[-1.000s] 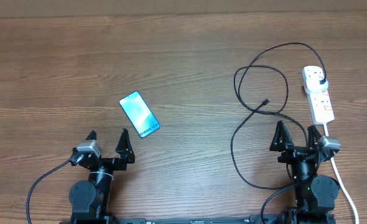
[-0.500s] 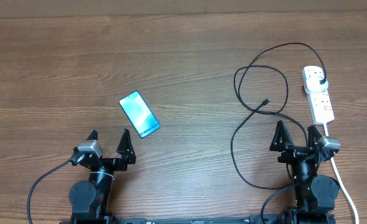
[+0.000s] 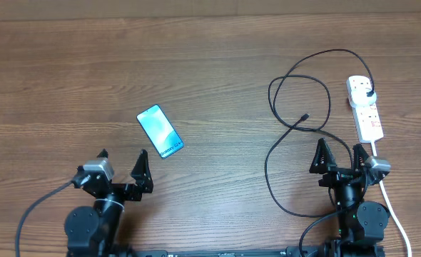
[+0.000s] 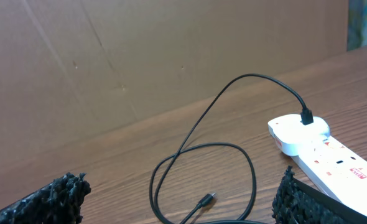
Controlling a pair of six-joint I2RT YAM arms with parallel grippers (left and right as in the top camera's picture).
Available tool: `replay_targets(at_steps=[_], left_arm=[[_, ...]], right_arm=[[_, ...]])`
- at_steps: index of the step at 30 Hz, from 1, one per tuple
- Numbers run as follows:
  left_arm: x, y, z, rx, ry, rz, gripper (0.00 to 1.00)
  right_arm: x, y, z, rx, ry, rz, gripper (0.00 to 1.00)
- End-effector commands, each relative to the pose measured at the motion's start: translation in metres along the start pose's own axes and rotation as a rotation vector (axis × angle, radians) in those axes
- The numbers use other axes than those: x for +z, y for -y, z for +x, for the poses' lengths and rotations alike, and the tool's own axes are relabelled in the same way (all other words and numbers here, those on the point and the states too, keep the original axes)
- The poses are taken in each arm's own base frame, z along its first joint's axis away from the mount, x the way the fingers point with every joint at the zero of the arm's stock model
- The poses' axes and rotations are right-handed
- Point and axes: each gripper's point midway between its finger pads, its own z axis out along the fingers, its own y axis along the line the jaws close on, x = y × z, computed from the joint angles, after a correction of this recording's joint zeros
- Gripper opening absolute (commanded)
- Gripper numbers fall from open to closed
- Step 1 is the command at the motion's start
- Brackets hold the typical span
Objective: Plug charger to phone and switch on socket
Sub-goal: 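Move the left gripper over the phone and lower toward it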
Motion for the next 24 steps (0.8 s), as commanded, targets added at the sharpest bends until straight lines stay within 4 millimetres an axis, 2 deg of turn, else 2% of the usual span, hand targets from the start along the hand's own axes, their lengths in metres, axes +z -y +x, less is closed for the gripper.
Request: replay_targets(at_steps=[1, 6, 11, 15, 19, 24], left_arm=[[-0.002, 0.011, -0.031, 0.022, -0.013, 0.011, 1.00], [0.009, 0.020, -0.065, 0.008, -0.102, -0.009, 1.00], [0.029, 0.028, -0.078, -0.022, -0.282, -0.024, 1.00], [0.047, 0.039, -0.075, -0.028, -0.433, -0.018, 1.00], [0.066, 0.059, -0.069, -0.003, -0.533, 0.015, 1.00], [0.089, 0.081, -0.051, 0.039, -0.624, 0.056, 1.00]], right_arm=[[0.000, 0.002, 0.000, -0.008, 0.011, 0.007, 1.00], [0.000, 0.002, 0.000, -0.008, 0.011, 0.007, 1.00], [0.000, 0.002, 0.000, -0.008, 0.011, 0.007, 1.00], [0.000, 0.002, 0.000, -0.008, 0.011, 0.007, 1.00], [0.000, 0.002, 0.000, -0.008, 0.011, 0.007, 1.00], [0.000, 0.002, 0.000, -0.008, 0.011, 0.007, 1.00]])
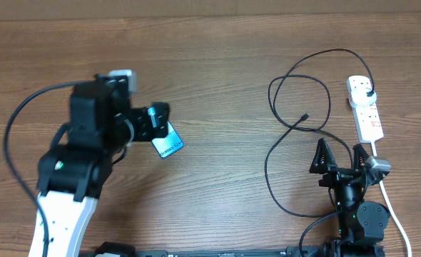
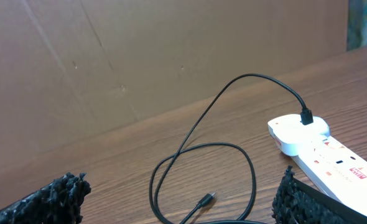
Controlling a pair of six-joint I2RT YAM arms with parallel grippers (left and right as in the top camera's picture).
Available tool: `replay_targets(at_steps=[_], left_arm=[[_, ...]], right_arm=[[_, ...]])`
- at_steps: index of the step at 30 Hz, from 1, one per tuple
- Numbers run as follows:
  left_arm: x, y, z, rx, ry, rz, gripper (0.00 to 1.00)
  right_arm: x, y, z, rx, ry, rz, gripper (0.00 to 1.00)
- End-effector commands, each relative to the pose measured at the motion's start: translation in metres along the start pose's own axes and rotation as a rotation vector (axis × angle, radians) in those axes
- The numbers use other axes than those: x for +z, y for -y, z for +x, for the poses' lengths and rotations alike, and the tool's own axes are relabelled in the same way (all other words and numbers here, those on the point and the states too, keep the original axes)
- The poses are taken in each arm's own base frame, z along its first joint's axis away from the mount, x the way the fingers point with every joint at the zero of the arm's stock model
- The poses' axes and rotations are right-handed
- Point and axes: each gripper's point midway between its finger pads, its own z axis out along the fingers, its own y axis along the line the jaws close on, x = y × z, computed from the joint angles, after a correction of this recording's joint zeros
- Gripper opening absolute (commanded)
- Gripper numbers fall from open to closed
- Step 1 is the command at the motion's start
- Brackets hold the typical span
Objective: Plug charger to phone and switch on socket
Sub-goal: 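Move the left gripper over the phone and lower toward it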
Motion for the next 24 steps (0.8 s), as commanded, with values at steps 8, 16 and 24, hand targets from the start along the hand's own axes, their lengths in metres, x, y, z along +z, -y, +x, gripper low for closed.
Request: replay_targets(at_steps=[8, 16, 24], left_arm=[[0.063, 0.010, 0.042, -0.002, -0.284, 0.045, 1.00], [0.090, -0.051, 0.058, -0.417, -0.286, -0.352, 1.00], [0.129, -0.064, 0.092, -0.531, -0.412, -0.429, 1.00]], right_arm=[[0.000, 0.002, 0.000, -0.008, 0.010, 0.007, 1.00], [0.000, 0.002, 0.000, -0.008, 0.010, 0.007, 1.00], [0.000, 0.002, 0.000, -0.008, 0.010, 0.007, 1.00]])
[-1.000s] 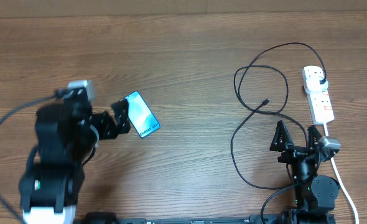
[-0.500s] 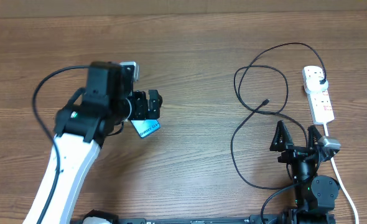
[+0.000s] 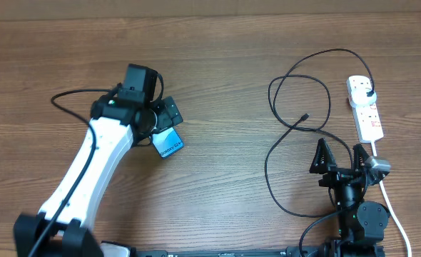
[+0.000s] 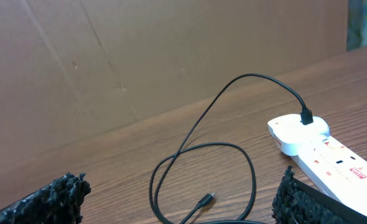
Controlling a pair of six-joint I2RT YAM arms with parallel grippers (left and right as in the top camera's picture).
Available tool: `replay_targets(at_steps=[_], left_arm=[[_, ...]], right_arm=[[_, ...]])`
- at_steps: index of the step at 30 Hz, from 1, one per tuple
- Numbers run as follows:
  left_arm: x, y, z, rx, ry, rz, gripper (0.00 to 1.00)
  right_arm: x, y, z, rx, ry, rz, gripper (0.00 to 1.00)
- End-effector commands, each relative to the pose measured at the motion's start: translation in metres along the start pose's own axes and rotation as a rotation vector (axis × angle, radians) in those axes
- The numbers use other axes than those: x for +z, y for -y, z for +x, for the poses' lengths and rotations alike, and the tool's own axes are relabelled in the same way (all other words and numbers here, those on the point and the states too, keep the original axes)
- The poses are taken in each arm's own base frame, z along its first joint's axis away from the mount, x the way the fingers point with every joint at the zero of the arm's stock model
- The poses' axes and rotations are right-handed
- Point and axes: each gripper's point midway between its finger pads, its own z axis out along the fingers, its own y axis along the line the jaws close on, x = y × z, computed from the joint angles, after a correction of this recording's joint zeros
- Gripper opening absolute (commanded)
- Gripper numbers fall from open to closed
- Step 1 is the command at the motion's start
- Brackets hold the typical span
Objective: Plug charger to phone and switch on socket
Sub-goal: 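Move the left gripper over the phone and lower toward it, then close the left gripper on the phone's top edge and lift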
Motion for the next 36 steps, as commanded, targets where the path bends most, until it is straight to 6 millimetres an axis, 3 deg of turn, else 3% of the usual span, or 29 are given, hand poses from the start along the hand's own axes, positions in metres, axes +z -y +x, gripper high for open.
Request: replay_targets(at_steps=[1, 18, 36], left_arm=[[0.027, -0.007, 0.000, -0.109, -0.038, -0.070, 1.00], [0.101, -0.032, -0.004, -0.184, -0.126, -0.173, 0.99], [0.109, -0.025, -0.011, -0.116, -0.106, -0.142, 1.00]], right_arm=[[0.000, 0.002, 0.000, -0.008, 0.011, 0.007, 1.00], [0.000, 0.002, 0.000, -0.008, 0.011, 0.007, 1.00], [0.000, 0.002, 0.000, -0.008, 0.011, 0.007, 1.00]])
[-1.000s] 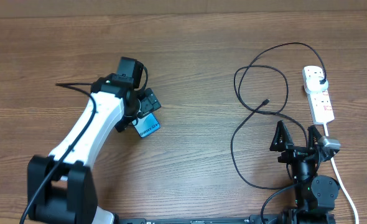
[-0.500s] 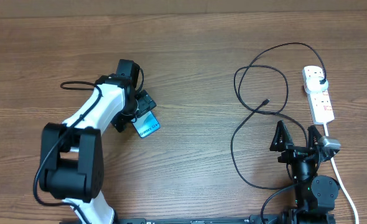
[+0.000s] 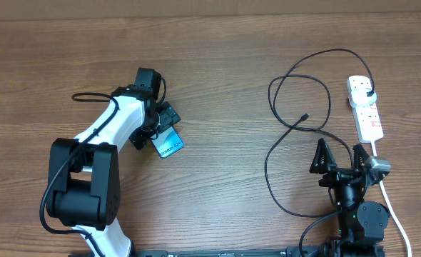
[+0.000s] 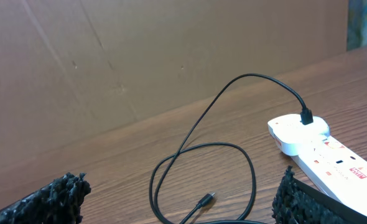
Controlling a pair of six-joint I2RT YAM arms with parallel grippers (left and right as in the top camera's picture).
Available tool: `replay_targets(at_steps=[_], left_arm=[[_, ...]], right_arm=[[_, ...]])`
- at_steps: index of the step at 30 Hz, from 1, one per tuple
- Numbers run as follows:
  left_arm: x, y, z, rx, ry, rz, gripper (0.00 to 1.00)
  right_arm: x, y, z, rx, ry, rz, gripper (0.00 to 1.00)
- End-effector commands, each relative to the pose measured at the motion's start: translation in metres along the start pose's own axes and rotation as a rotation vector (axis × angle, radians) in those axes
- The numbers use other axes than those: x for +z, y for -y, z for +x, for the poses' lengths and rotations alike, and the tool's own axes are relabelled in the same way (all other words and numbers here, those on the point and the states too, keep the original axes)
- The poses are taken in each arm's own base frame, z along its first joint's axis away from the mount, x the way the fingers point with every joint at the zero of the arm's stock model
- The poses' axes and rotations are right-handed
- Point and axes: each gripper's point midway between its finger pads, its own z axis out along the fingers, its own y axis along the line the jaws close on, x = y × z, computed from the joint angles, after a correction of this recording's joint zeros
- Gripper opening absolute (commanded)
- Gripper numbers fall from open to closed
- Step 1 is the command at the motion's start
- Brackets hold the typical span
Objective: Plug charger to phone and switch on socket
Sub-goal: 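Close the left gripper on the phone's top edge and lift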
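The blue-screened phone (image 3: 169, 145) lies at an angle on the wooden table (image 3: 217, 71); its upper half is covered by my left gripper (image 3: 153, 127), which sits low over it, open, a finger on either long side. The black charger cable (image 3: 285, 146) loops on the right, its free plug (image 3: 305, 116) (image 4: 207, 199) lying loose on the wood. Its other end goes into the white socket strip (image 3: 364, 107) (image 4: 333, 155). My right gripper (image 3: 337, 158) (image 4: 177, 193) rests open near the front edge, with the free plug ahead of it.
The white lead of the socket strip (image 3: 392, 207) runs to the front edge past the right arm's base. A brown cardboard wall (image 4: 140, 56) stands behind the table.
My left gripper has come down lower over the phone's upper half, with the arm folded back towards the left. Phone, cable and right gripper are where they were.
Both grippers first rested open at the front edge, the phone lying uncovered. Then the left arm was raised above the phone's left side, later its gripper hung over the phone's top end, and now it straddles the phone. The right arm stayed still.
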Motion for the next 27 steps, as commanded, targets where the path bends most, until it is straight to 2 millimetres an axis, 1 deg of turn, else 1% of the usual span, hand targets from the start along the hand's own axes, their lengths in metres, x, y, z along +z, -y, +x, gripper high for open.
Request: replay_targets(at_steps=[1, 7, 12, 14, 19, 22, 27], left_arm=[[0.001, 0.002, -0.004, 0.042, 0.012, -0.007, 1.00], [0.019, -0.003, 0.002, 0.047, -0.028, -0.040, 1.00], [0.041, -0.007, 0.016, 0.076, -0.100, -0.062, 1.00], [0.046, -0.008, 0.022, 0.095, -0.131, -0.063, 0.96], [0.046, -0.011, 0.029, 0.162, -0.169, -0.066, 0.88], [0.045, -0.015, 0.032, 0.176, -0.186, -0.079, 0.79], [0.045, -0.016, 0.033, 0.219, -0.192, -0.079, 0.76]], right_arm=[[0.000, 0.002, 0.000, -0.008, 0.011, 0.007, 1.00], [0.000, 0.002, 0.000, -0.008, 0.011, 0.007, 1.00], [0.000, 0.002, 0.000, -0.008, 0.011, 0.007, 1.00], [0.000, 0.002, 0.000, -0.008, 0.010, 0.007, 1.00], [0.000, 0.002, 0.000, -0.008, 0.010, 0.007, 1.00], [0.000, 0.002, 0.000, -0.008, 0.010, 0.007, 1.00], [0.000, 0.002, 0.000, -0.008, 0.011, 0.007, 1.00]])
